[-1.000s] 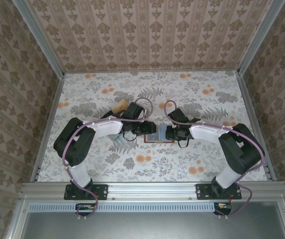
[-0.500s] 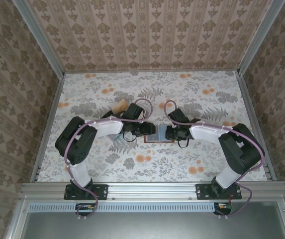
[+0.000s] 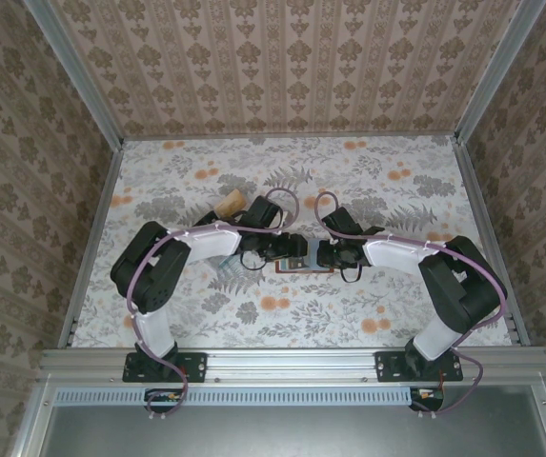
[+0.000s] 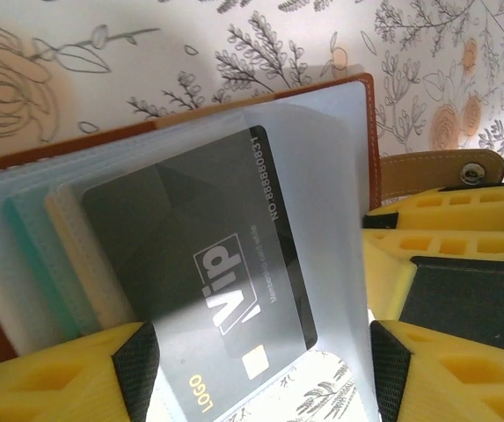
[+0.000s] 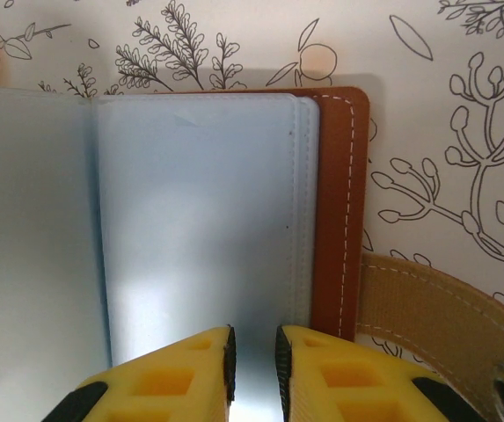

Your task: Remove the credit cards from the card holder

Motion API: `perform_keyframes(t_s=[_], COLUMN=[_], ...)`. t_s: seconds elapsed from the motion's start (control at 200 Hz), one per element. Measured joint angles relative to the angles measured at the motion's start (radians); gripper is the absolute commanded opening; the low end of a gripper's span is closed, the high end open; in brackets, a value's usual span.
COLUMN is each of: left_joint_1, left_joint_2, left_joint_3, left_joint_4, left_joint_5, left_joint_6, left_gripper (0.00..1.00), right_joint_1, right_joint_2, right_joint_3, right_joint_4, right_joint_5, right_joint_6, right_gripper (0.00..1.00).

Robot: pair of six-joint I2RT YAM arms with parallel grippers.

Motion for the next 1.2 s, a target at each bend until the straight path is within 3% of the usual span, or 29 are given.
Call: perform_keyframes(t_s=[0.28,0.57,0.8,1.025,1.2], left_joint_1=[-0.011,-0.032,-0.050,-0.081,-0.089], left_joint_2=[0.002,0.006,0.071,0.166,0.180], left_joint_3=[0.025,0.085,0.147,0.214,0.222], left_joint_4=[-0.009,-0.027,-0.013,0.003,0.016], left_joint_5=[0.017,0.029,0.065,0.095,0.109], left_joint_6=[0.012,0.026,0.019,0.011,0.000], left_gripper=[0.79,0.73,0.63,0.65,0.67], right_joint_1=[0.000,-0.005,-0.051,-0.093,-0.097], right_joint_2=[0.000,-0.014,-0.147,-0.351,-0.401], right_joint_3=[0.000,-0.012,-0.082,-0.127,-0.159], right_joint_4=[0.002,0.010,-0.026,-0.062,-0.075], right_joint_5=[-0.003,-0.002,0.036,0.059,0.061], right_joint_6=[0.002,0.009,0.026,0.027,0.030], right_gripper=[0.27,0.30,0.32,0.34,0.34])
